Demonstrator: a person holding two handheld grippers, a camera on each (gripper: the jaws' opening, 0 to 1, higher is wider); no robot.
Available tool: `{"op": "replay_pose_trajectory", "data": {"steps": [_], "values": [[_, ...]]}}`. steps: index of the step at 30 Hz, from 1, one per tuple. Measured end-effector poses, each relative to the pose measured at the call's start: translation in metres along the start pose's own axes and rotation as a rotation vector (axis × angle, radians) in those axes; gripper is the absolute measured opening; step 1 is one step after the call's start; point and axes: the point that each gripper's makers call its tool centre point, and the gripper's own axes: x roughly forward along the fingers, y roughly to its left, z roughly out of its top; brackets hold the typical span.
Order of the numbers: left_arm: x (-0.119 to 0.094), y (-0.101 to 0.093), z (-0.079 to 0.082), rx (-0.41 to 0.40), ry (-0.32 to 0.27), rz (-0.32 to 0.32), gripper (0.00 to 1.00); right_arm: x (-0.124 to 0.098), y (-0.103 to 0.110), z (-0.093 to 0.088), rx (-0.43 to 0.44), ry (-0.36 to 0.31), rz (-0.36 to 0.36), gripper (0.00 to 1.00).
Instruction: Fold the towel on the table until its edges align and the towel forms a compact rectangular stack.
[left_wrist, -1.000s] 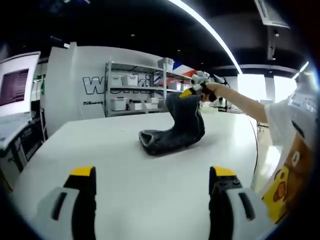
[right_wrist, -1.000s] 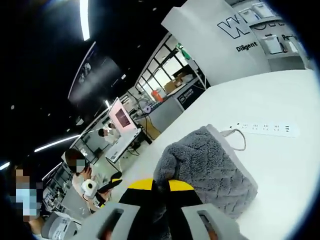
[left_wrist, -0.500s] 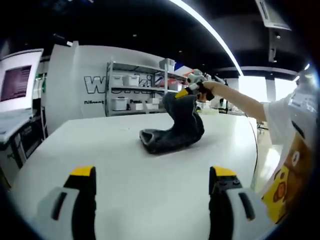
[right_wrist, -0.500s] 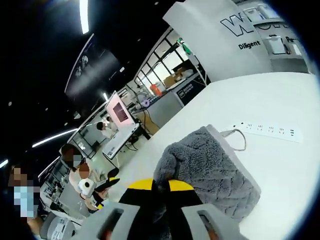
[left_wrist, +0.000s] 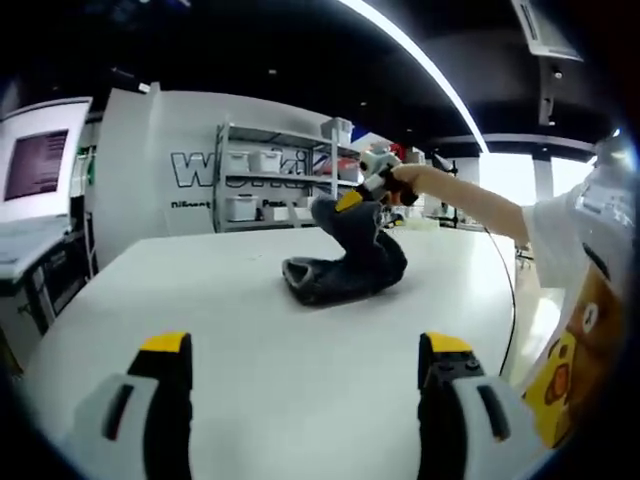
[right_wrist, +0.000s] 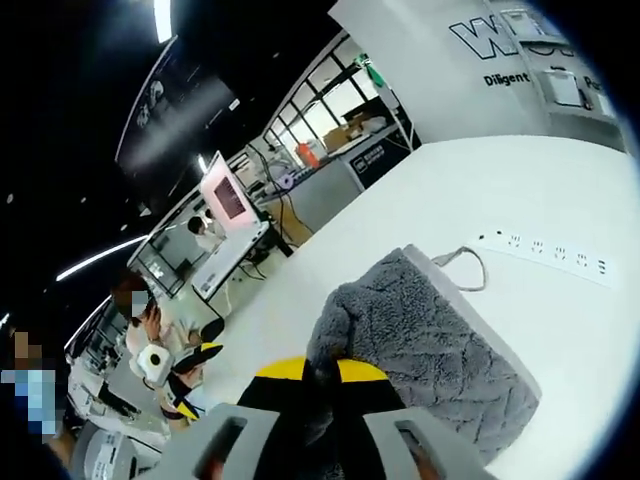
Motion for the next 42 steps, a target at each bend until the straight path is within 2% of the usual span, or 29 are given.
{"op": "replay_pose_trajectory", "data": {"steps": [15, 24, 33, 42], "values": [[0.0, -0.002, -0.001, 0.001, 0.004, -0.006, 0.98, 0.025, -0.003, -0.014, 0.003, 0.05, -0.03, 0.08], [-0.004, 0.0, -0.002, -0.003, 0.003, 0.0, 0.98, 0.043, -0.014, -0.016, 0.015, 0.093, -0.046, 0.09], [-0.008, 0.001, -0.005, -0.009, 0.003, 0.004, 0.98, 0.063, -0.022, -0.029, 0.017, 0.156, -0.084, 0.09], [-0.009, 0.001, -0.008, -0.016, 0.002, -0.001, 0.98, 0.079, -0.034, -0.038, -0.044, 0.239, -0.16, 0.1]]}}
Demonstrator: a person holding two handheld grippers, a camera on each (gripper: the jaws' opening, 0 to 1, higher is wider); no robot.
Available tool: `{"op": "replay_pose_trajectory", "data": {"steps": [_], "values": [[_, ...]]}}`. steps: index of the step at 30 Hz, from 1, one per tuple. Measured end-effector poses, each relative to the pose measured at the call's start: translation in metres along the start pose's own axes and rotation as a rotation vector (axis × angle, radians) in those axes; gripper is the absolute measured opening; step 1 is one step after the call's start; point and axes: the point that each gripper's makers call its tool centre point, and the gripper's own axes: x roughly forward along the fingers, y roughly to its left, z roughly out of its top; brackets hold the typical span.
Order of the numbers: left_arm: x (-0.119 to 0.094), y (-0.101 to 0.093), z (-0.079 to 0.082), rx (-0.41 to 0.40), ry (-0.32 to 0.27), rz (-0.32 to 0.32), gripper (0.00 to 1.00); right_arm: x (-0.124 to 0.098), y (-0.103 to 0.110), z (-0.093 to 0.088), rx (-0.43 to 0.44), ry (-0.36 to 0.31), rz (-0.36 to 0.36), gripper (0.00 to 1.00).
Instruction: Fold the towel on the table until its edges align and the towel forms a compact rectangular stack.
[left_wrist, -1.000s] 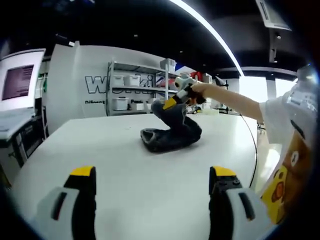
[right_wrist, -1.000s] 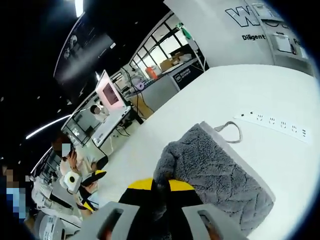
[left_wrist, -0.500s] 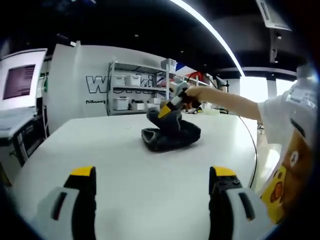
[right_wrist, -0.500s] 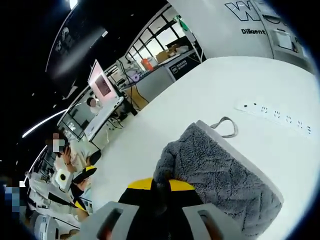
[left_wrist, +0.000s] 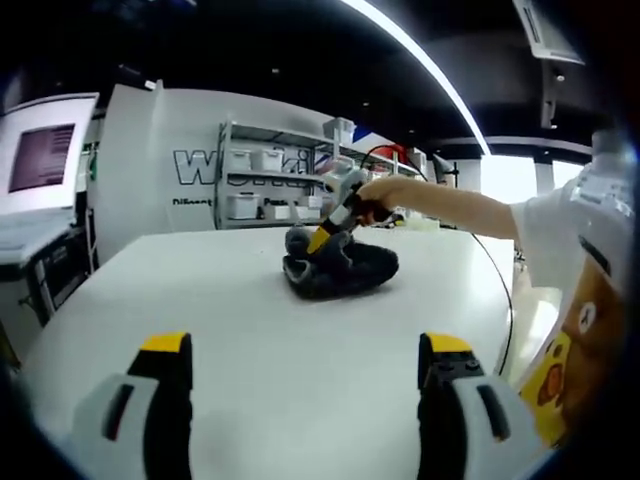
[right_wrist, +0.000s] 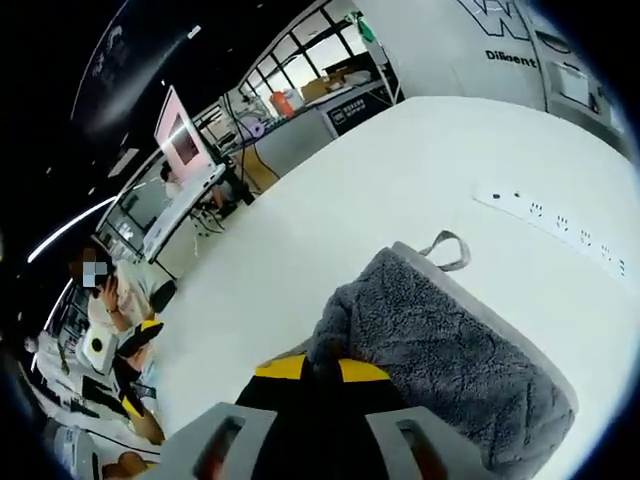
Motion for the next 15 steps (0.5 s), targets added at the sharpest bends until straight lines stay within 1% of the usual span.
{"op": "replay_pose_trajectory", "data": {"steps": [4, 15], "values": [[-0.0004, 0.0001, -0.0017, -0.003, 0.001, -0.001, 0.98, 0.008, -0.0007, -0.0016, -0.009, 0.02, -0.006, 0.11], [-0.0036, 0.0034, -0.0031, -0.012, -0.003, 0.009, 0.98, 0.01, 0.0017, -0.0065, -0.013, 0.042, -0.011, 0.12]]}}
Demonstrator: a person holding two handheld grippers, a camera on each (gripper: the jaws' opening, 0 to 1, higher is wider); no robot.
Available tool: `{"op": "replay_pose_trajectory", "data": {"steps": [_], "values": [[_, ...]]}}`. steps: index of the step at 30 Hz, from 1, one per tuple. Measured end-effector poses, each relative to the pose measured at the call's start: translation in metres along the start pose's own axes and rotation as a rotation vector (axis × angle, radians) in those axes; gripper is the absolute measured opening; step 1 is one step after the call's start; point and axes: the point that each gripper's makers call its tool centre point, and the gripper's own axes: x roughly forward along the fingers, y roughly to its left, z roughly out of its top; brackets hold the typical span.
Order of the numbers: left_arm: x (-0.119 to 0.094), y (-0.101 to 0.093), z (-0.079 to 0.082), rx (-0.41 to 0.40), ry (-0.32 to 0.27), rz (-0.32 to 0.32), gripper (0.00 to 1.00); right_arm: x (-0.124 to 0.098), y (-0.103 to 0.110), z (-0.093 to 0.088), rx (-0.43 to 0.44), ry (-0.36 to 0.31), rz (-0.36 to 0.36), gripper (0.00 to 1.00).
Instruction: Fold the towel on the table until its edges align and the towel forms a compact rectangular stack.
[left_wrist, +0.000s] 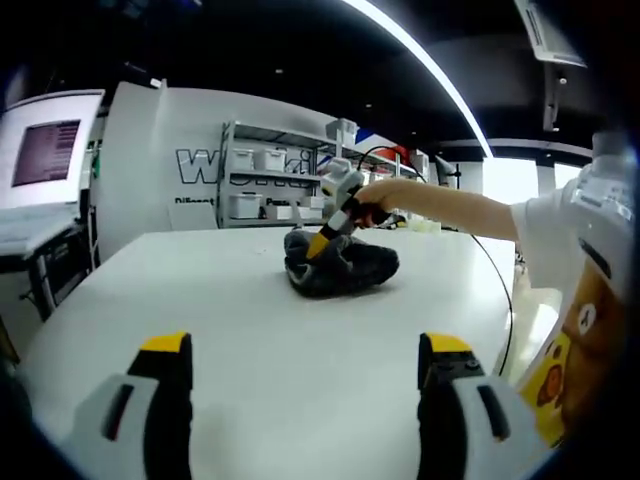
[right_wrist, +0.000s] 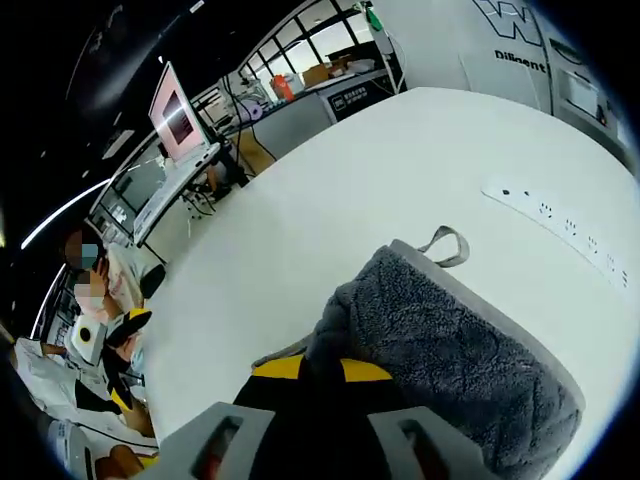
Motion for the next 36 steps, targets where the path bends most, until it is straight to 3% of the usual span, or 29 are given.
{"op": "replay_pose_trajectory", "data": {"steps": [10, 12, 15, 22, 28, 32, 36], "values": [[0.001, -0.002, -0.001, 0.002, 0.006, -0.007, 0.98, -0.011, 0.009, 0.001, 0.045, -0.052, 0.065, 0.19], [0.002, -0.002, -0.001, 0.003, 0.007, -0.007, 0.98, -0.013, 0.013, 0.0, 0.046, -0.065, 0.078, 0.23], [0.004, -0.004, 0.0, 0.004, 0.008, -0.013, 0.98, -0.019, 0.02, 0.006, 0.058, -0.096, 0.162, 0.3], [0.007, -0.008, 0.0, 0.01, 0.01, -0.024, 0.98, -0.037, 0.028, 0.018, 0.048, -0.183, 0.205, 0.4], [0.008, -0.01, -0.001, 0.011, 0.012, -0.032, 0.98, -0.065, 0.024, 0.024, -0.107, -0.281, 0.155, 0.57], [0.012, -0.013, 0.0, 0.013, 0.013, -0.041, 0.98, -0.08, 0.025, 0.018, -0.145, -0.33, 0.152, 0.63], [0.016, -0.019, 0.002, 0.021, 0.015, -0.061, 0.99, -0.098, 0.031, 0.006, -0.266, -0.399, 0.125, 0.74]]}}
